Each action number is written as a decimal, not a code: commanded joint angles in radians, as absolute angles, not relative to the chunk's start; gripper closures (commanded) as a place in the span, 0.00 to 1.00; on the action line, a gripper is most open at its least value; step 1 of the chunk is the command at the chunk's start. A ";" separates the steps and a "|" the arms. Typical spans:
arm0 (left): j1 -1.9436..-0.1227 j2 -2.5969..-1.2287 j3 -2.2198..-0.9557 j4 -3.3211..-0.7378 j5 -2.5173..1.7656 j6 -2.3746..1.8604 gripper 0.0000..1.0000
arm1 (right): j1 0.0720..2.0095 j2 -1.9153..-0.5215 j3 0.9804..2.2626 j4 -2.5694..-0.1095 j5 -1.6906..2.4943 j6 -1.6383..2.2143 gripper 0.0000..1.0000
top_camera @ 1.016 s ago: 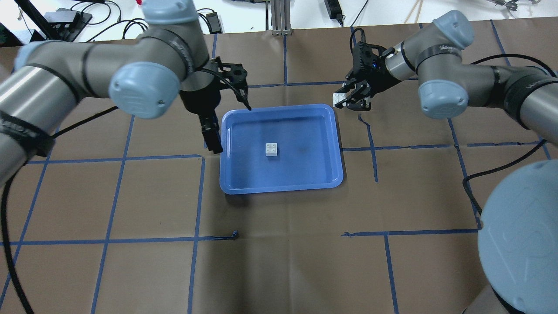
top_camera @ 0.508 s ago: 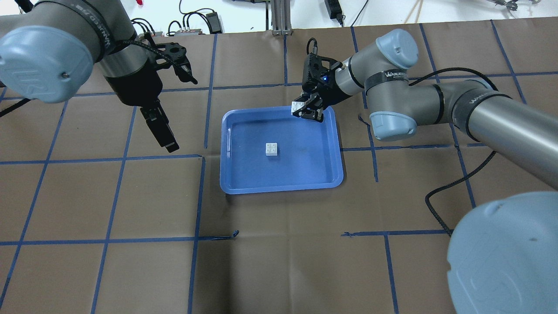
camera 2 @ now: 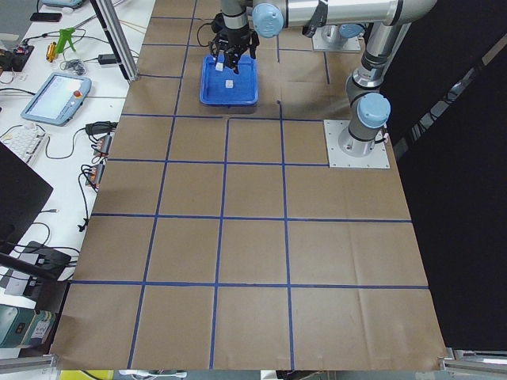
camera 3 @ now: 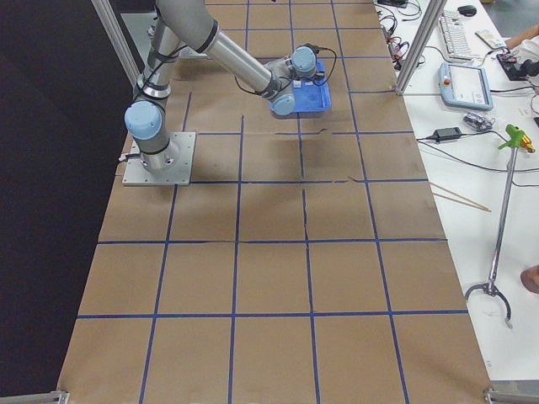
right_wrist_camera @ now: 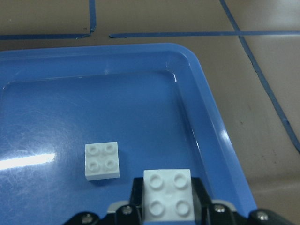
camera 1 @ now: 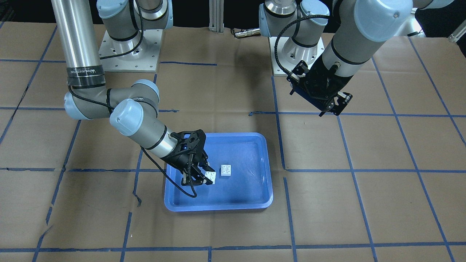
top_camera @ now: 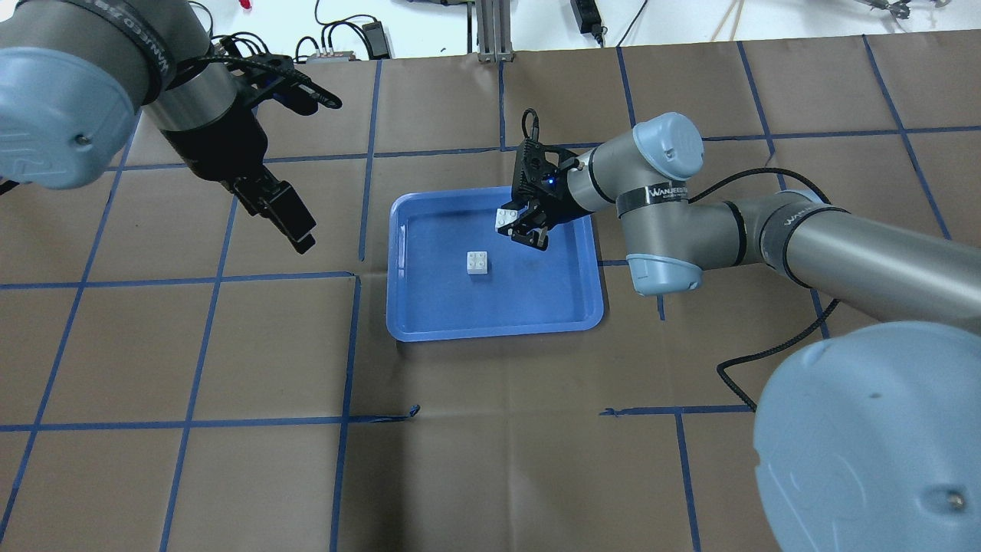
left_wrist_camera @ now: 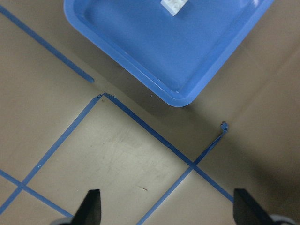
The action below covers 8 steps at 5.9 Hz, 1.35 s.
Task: Assemble white blocks and place on blue tray
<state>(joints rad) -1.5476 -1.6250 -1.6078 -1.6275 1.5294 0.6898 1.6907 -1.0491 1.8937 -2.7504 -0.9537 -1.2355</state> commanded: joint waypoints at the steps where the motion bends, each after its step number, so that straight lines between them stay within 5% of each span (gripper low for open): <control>1: -1.548 -1.623 -1.608 -1.623 1.532 0.526 0.01 | 1.690 -1.032 1.914 -2.764 -0.953 -1.262 0.64; 8: -1.548 -1.605 -1.620 -1.623 1.540 0.254 0.01 | 1.712 -1.003 1.953 -2.796 -0.943 -1.293 0.64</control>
<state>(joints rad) -1.5511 -1.6053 -1.6207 -1.6243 1.5415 0.2223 1.7114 -1.0093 1.9528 -2.7956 -0.9442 -1.2939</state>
